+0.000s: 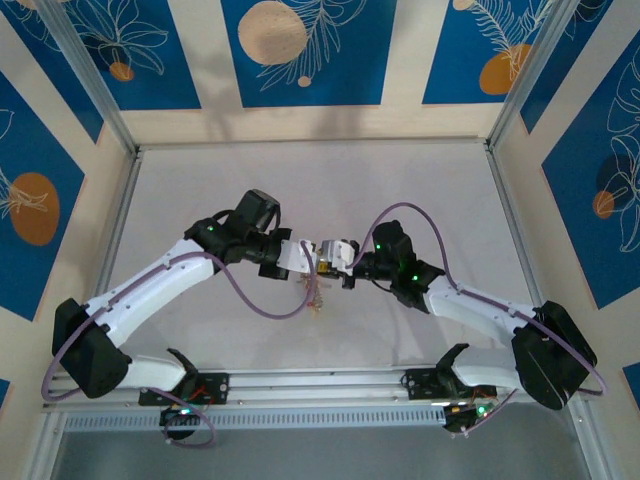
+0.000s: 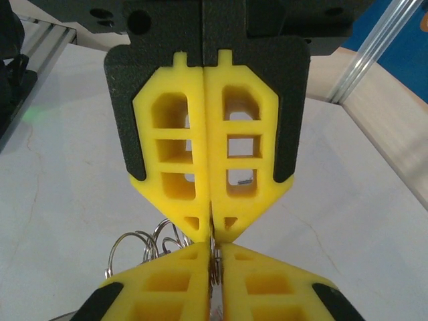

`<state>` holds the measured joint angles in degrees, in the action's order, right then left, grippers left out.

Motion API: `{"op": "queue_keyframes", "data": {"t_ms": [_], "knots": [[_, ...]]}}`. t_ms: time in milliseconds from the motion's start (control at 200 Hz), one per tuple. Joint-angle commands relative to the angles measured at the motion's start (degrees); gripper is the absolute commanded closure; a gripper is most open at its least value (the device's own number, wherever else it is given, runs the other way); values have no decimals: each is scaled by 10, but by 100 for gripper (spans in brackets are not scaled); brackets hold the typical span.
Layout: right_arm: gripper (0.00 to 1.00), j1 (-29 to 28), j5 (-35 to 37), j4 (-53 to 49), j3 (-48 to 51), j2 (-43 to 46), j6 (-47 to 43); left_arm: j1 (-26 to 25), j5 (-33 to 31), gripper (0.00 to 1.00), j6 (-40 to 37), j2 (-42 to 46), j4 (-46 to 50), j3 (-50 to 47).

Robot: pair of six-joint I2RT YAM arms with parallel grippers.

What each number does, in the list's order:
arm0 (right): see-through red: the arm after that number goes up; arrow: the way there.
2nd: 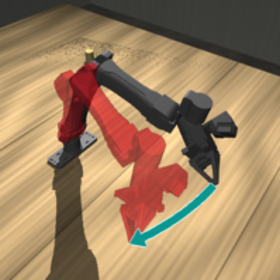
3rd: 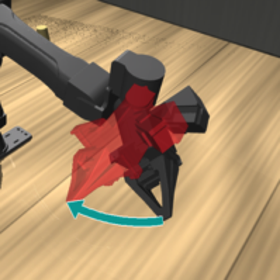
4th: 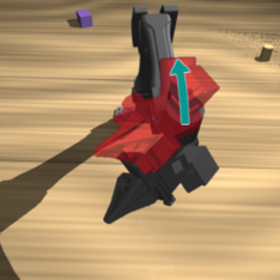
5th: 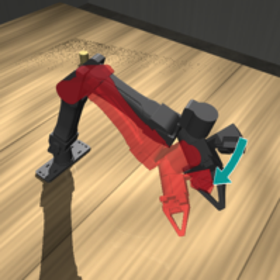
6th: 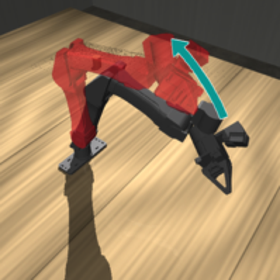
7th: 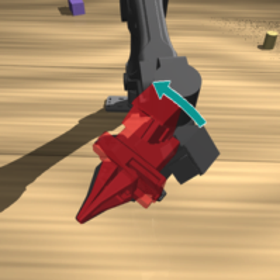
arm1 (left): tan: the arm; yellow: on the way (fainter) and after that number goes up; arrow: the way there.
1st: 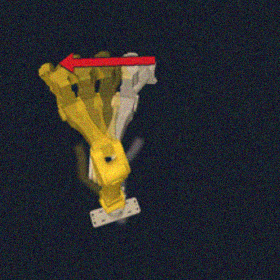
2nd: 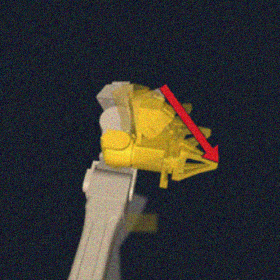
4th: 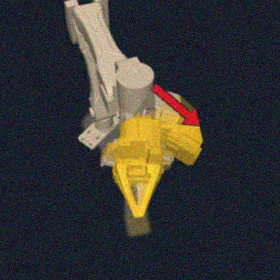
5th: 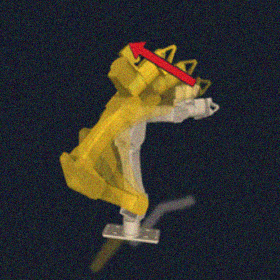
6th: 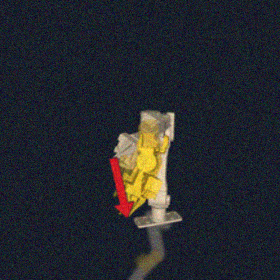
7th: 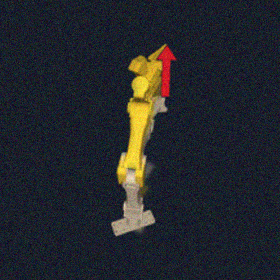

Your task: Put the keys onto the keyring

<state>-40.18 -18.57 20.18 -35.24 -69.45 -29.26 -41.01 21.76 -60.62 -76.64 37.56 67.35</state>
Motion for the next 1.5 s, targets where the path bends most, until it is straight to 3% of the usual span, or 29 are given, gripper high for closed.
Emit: {"op": "queue_keyframes", "data": {"t_ms": [0,230,340,410,520,550,580,760,1280,1495], "knots": [[82,-5,41,-3,-10,-7,-3,-7,34,100,-9,19,-10,14],[80,-6,41,3,-5,-9,4,-7,28,100,-3,19,-18,11],[89,-6,35,-2,-7,-11,4,-7,29,100,1,16,-23,9],[100,-6,35,-6,-6,-13,2,-7,27,100,5,17,-29,8],[100,-3,27,2,1,-10,7,-7,17,100,18,22,-44,4],[100,-3,27,14,6,-9,9,-7,13,88,21,23,-46,1],[100,-2,25,32,13,-7,14,-7,11,84,23,25,-48,-4],[100,9,4,136,48,-3,37,-3,18,82,31,36,-59,-43],[100,15,-36,180,66,1,30,4,0,72,64,41,-120,-75],[100,16,-41,186,66,0,30,9,1,79,63,47,-124,-85]]}}
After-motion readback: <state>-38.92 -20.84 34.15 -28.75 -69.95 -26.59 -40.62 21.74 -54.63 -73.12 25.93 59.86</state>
